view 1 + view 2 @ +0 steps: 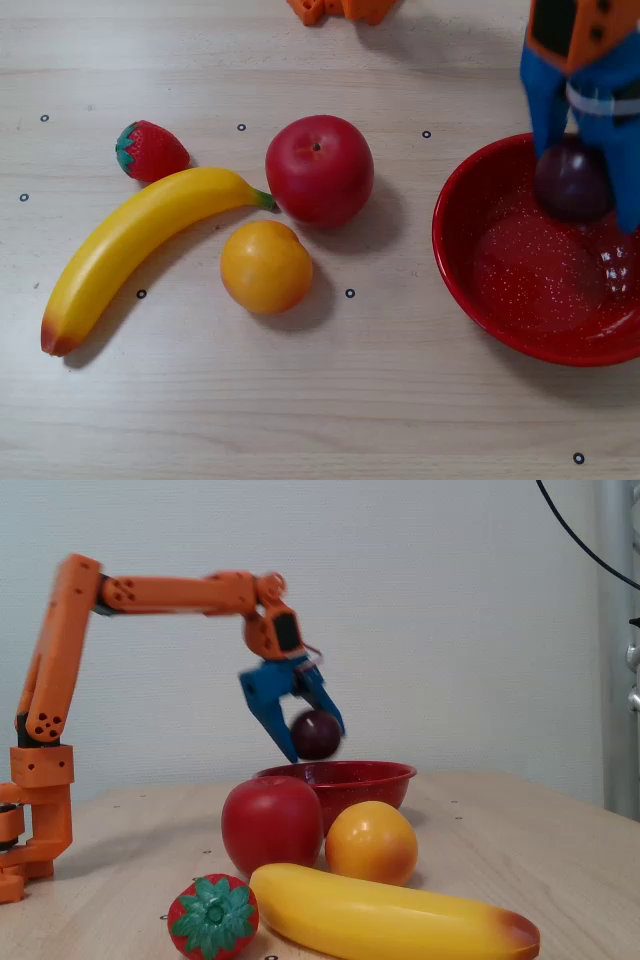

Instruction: Put plum in the red bowl.

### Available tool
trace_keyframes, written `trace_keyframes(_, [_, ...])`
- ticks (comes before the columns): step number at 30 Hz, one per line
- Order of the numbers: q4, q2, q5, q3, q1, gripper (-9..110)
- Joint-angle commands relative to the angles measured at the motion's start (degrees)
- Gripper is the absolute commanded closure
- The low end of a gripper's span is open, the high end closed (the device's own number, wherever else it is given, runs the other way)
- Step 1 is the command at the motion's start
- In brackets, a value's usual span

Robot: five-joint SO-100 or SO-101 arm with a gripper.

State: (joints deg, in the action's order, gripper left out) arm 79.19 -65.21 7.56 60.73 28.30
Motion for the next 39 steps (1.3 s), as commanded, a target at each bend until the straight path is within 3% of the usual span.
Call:
trace_keyframes(1, [-0.2, 0.2, 2.5, -7.3, -3.9, 78])
trace_keyframes(9, [1.8, 5.8, 3.3, -9.8, -5.3, 49])
trace_keyframes(14, [3.8, 2.7, 1.6, -11.2, -4.9, 45])
trace_keyframes(27, [7.2, -24.9, -3.0, -5.4, -11.0, 101])
trace_keyframes(33, [0.7, -39.1, -2.4, 11.3, -18.6, 101])
trace_keyframes(39, [-18.6, -60.9, 0.4, 45.4, -25.9, 101])
